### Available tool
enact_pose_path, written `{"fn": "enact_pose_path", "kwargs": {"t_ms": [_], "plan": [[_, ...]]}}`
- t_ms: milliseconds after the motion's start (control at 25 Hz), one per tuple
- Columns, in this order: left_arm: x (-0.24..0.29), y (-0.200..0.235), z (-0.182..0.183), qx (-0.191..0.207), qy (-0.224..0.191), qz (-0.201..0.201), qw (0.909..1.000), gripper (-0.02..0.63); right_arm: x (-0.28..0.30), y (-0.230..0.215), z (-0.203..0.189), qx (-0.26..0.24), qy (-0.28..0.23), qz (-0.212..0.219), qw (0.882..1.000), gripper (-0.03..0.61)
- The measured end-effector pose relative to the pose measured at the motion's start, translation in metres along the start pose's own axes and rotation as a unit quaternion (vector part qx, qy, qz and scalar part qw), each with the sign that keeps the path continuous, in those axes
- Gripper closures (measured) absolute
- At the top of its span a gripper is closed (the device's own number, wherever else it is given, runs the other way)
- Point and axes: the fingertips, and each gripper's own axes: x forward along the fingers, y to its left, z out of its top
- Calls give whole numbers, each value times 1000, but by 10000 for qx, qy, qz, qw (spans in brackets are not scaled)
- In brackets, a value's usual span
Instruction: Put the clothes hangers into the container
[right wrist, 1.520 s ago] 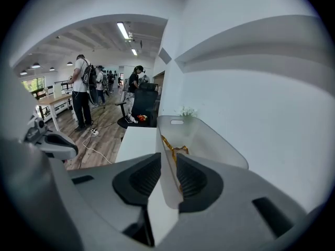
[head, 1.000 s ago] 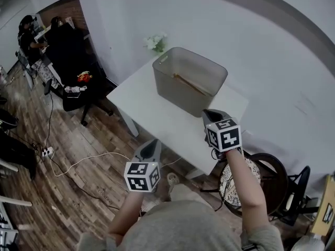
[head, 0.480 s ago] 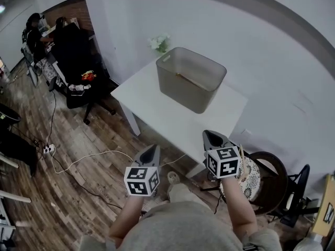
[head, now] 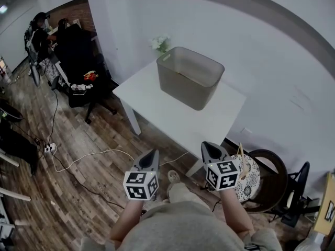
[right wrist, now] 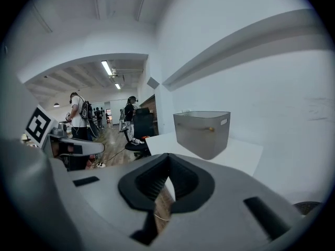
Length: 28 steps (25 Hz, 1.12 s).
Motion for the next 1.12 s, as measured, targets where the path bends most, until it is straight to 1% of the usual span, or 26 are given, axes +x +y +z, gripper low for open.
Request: {"fn": "enact_pose_path", "kwargs": {"t_ms": [400,640,1120], "plan": [[-9,-2,-11,-3,53,-11,10000,607,-14,6,-16,119,-50,-16,9999,577],[-9,-3,-5,6,25,-57,10000,606,-14,11,-10,27,-91,-13,10000,578],[-5,-7,0,23,20,-130,9999,607,-17,10,-8,156,-195,-34,9997,578]]}}
